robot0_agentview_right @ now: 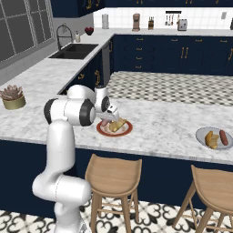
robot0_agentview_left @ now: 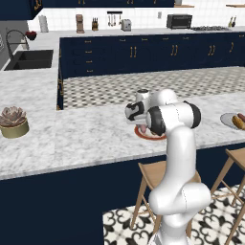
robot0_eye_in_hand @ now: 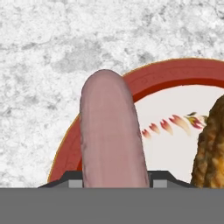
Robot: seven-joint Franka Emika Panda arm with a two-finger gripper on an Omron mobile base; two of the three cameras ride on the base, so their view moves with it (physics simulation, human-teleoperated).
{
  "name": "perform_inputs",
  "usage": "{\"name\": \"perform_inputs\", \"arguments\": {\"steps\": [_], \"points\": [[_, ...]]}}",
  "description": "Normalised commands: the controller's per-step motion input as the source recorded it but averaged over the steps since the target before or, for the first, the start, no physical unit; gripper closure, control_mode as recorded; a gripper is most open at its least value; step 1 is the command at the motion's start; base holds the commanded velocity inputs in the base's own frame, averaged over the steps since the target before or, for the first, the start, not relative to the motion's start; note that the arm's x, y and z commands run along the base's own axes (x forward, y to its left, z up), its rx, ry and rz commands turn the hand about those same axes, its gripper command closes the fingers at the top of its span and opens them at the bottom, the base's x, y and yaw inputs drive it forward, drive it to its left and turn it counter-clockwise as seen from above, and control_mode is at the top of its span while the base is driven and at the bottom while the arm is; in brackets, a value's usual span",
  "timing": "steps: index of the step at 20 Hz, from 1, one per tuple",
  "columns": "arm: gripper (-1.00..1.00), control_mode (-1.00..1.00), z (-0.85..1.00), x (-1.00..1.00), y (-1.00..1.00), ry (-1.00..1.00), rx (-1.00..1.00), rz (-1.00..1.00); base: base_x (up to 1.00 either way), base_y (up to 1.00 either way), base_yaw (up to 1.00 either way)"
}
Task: Place one bun and one sausage from the bowl on each plate.
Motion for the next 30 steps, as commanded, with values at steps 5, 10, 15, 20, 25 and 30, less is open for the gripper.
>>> {"name": "perform_inputs", "arguments": {"steps": [5, 10, 15, 20, 25, 30], "points": [[-1.0, -1.0, 0.0, -0.23, -0.06, -0.02, 0.0, 0.0, 0.0, 0.0, 0.0], [-1.0, -1.0, 0.15, -0.26, -0.05, -0.18, 0.0, 0.0, 0.0, 0.0, 0.0], [-1.0, -1.0, 0.61, -0.42, 0.03, -0.07, 0.0, 0.0, 0.0, 0.0, 0.0], [-1.0, -1.0, 0.65, -0.81, 0.0, -0.03, 0.0, 0.0, 0.0, 0.0, 0.0], [-1.0, -1.0, 0.75, -0.87, 0.0, -0.09, 0.0, 0.0, 0.0, 0.0, 0.0], [-1.0, -1.0, 0.66, -0.86, 0.0, -0.07, 0.0, 0.0, 0.0, 0.0, 0.0]]}}
